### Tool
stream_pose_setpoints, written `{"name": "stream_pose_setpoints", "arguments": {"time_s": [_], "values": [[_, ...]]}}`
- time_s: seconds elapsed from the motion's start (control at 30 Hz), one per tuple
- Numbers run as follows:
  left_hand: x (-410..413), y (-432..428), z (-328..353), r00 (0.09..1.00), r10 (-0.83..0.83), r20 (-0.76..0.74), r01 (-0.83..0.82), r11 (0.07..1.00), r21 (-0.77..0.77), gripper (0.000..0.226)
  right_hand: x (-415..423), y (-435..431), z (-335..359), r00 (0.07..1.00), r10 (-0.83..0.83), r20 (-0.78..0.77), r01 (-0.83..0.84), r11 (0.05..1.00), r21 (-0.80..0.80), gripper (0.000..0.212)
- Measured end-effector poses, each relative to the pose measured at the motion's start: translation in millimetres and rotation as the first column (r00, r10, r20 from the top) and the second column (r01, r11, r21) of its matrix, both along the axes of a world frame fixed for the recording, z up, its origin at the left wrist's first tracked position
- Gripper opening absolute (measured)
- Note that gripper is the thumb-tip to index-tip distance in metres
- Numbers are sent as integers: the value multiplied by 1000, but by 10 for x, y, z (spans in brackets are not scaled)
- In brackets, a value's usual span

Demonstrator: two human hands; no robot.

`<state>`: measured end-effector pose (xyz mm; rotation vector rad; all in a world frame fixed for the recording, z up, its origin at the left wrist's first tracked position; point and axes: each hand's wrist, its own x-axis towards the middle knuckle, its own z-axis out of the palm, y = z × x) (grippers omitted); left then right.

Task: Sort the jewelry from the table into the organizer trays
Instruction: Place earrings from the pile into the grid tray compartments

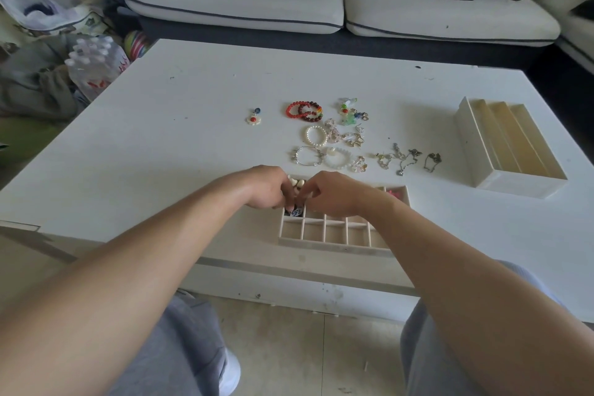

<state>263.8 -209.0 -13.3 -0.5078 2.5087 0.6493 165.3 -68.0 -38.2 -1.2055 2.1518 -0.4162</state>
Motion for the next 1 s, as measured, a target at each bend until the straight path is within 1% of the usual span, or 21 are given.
{"name": "stream_pose_setpoints", "arguments": {"time_s": [0.13, 0.23, 0.3, 0.4, 0.53, 0.63, 0.8, 0.9, 1.0], "values": [[-4, 5, 26, 1000, 16, -4, -16, 1000, 12, 34, -10, -1, 5, 1000, -25, 11, 25, 999, -24, 26], [-12, 5, 23, 1000, 7, 17, -7, 1000, 15, 33, -7, -4, -13, 1000, 8, 15, -8, 1000, 7, 25], [-27, -2, 17, 1000, 21, -2, -21, 1000, 17, 33, -16, 0, 5, 1000, -9, 21, 10, 1000, -20, 25], [-62, -19, 33, 994, 73, -84, -72, 997, 14, 30, -71, 15, 59, 996, -81, 33, 84, 992, -91, 24], [-161, -22, 9, 973, 128, -192, -127, 992, 18, 21, -173, 86, 100, 987, -154, 50, 160, 980, -120, 25], [-295, 13, -27, 961, 143, -238, -139, 990, 34, 22, -318, 180, 135, 975, -224, 3, 222, 966, -129, 28], [-593, 151, -25, 946, 150, -286, -136, 988, 69, 27, -673, 383, 104, 913, -403, -57, 386, 902, -193, 29], [-766, 235, -46, 938, 144, -314, -126, 989, 74, 24, -875, 480, 53, 868, -476, -140, 445, 872, -203, 31], [-935, 295, -108, 915, 165, -367, -147, 986, 76, 25, -1051, 553, -38, 835, -530, -147, 499, 843, -202, 31]]}}
